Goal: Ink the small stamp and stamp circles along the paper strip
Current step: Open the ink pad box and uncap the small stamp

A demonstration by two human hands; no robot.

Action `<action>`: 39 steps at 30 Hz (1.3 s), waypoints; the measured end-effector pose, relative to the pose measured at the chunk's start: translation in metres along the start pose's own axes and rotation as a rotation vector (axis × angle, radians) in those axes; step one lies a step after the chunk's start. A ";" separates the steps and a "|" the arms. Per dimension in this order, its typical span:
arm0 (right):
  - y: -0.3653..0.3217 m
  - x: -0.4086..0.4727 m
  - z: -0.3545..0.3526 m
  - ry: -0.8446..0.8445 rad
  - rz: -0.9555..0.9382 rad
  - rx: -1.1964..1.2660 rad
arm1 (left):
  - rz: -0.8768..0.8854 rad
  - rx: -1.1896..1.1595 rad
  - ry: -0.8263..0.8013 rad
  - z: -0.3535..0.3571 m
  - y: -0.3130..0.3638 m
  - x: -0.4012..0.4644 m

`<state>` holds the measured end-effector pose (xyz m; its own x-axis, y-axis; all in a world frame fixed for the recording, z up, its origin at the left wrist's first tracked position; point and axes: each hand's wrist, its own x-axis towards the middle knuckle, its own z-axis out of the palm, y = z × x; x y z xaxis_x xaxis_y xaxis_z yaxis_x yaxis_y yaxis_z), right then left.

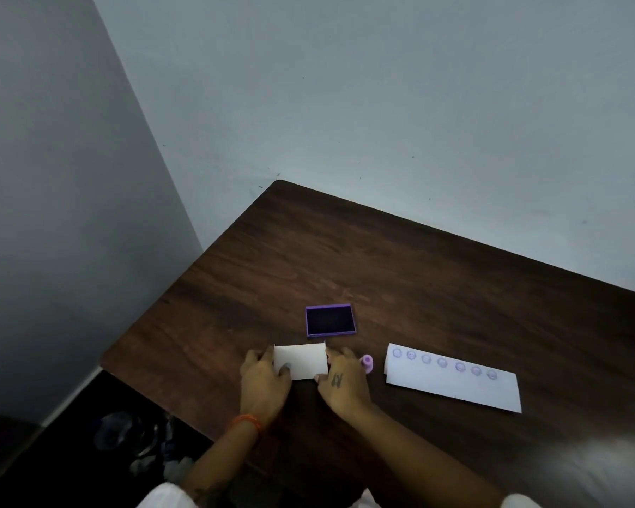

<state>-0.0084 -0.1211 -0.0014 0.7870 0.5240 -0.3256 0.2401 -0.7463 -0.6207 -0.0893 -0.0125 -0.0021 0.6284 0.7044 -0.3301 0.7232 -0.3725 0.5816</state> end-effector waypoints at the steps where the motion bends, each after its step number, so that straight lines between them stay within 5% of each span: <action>1: 0.000 0.000 -0.001 0.001 -0.004 0.011 | 0.005 0.012 0.031 0.000 0.001 -0.001; 6: -0.003 0.001 -0.021 0.168 -0.049 0.162 | 0.212 -0.097 0.140 0.005 0.025 -0.006; 13: 0.016 0.003 -0.063 0.387 0.016 0.311 | 0.432 -0.219 -0.008 0.030 0.064 -0.011; 20: 0.049 -0.005 -0.056 0.265 0.111 0.214 | 0.439 -0.089 -0.162 0.056 0.069 -0.010; 32: 0.055 -0.004 -0.049 0.168 0.024 0.145 | 0.483 -0.001 -0.159 0.071 0.065 -0.002; 39: 0.056 -0.004 -0.063 0.121 0.189 0.700 | 0.355 -0.454 -0.270 0.056 0.066 -0.003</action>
<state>0.0375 -0.1911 0.0100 0.8460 0.3331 -0.4164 -0.2932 -0.3617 -0.8850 -0.0274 -0.0728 -0.0045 0.9004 0.3861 -0.2006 0.3012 -0.2204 0.9277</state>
